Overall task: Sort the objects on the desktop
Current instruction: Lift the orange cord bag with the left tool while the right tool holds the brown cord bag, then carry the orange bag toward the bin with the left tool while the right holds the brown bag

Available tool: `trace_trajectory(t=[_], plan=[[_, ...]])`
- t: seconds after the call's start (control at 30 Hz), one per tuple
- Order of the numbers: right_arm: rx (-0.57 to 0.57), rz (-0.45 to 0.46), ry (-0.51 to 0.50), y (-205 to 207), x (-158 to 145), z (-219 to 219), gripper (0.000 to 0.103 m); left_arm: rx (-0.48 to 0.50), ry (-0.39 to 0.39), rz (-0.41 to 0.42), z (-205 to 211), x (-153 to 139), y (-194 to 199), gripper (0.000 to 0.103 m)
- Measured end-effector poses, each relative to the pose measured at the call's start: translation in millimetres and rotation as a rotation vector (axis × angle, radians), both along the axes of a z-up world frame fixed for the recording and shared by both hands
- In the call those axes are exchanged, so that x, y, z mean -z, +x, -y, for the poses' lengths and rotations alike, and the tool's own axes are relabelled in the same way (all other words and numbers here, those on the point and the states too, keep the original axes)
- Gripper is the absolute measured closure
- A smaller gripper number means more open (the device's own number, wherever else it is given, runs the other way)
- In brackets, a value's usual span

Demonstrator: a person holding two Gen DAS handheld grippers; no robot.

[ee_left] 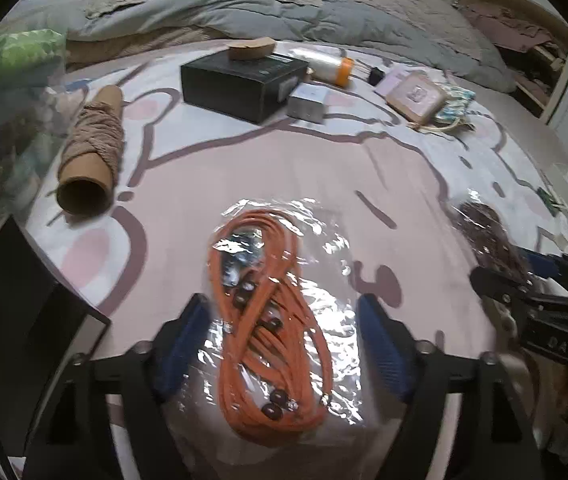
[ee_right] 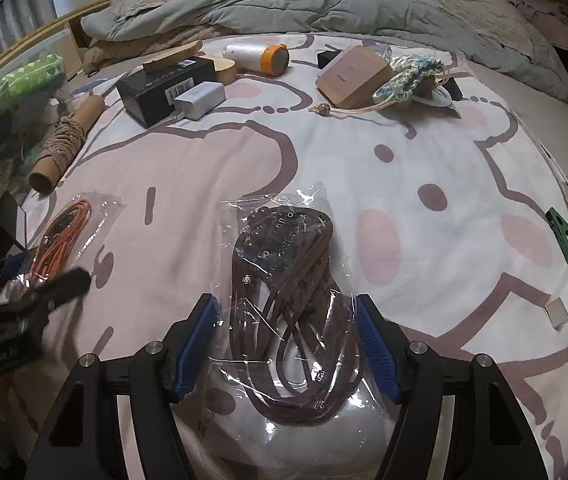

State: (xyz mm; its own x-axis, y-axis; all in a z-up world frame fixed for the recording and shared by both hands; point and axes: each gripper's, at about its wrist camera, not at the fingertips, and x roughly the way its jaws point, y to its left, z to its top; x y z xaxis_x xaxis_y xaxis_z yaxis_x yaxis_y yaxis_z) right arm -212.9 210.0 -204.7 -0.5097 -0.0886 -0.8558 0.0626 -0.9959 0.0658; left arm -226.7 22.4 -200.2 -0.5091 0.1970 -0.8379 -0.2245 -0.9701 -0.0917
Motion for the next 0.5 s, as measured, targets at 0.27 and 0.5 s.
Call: trace_trajectory(t=[0.27, 0.5], plan=[[0.002, -0.004, 0.004, 0.1, -0.2, 0.5, 0.033, -0.016, -0.025, -0.001, -4.9, 0.5, 1.0, 0.026], [0.014, -0.018, -0.004, 1.5, -0.5, 0.6, 0.033, -0.051, -0.011, -0.008, 2.7, -1.9, 0.3, 0.042]])
